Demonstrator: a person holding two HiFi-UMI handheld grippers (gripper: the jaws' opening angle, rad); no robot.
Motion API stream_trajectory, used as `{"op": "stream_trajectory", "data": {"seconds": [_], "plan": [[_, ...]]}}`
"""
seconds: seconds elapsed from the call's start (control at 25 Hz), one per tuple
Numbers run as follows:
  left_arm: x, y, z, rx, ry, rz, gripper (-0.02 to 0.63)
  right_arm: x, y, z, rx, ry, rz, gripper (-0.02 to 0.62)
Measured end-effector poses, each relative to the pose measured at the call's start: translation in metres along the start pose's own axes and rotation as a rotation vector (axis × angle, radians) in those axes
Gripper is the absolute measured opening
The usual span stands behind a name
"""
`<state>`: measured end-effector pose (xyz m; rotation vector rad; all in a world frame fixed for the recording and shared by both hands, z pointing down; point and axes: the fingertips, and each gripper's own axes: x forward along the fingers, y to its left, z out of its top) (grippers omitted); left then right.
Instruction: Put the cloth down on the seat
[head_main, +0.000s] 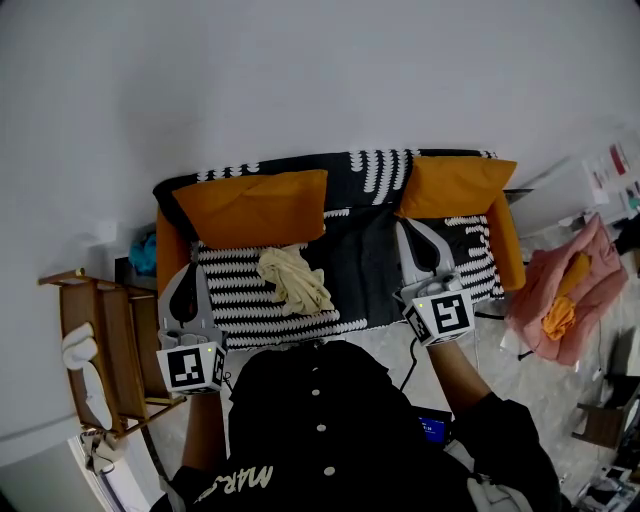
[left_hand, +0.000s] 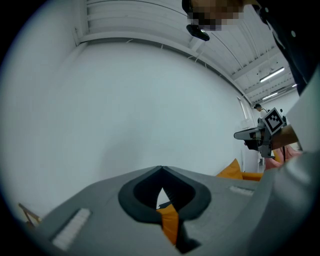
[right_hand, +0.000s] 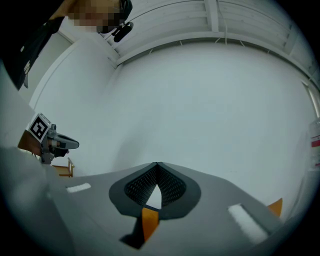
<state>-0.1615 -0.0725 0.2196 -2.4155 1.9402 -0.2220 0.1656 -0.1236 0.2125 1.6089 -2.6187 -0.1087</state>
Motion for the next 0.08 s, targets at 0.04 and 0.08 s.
{"op": "stream_trajectory", "data": {"seconds": [0.04,0.08], "plan": [[0.0005,-0.0003,0.0001,-0.001,0.0,0.0,0.0,0.0002,-0.0006,-0.0001,0.0,0.0,-0.001,0.025],[0.001,-0.0007,0.0004,-0.003,0.0,0.0,0.0,0.0004,-0.0013,-0.0002,0.0,0.001,-0.001,0.025]]}}
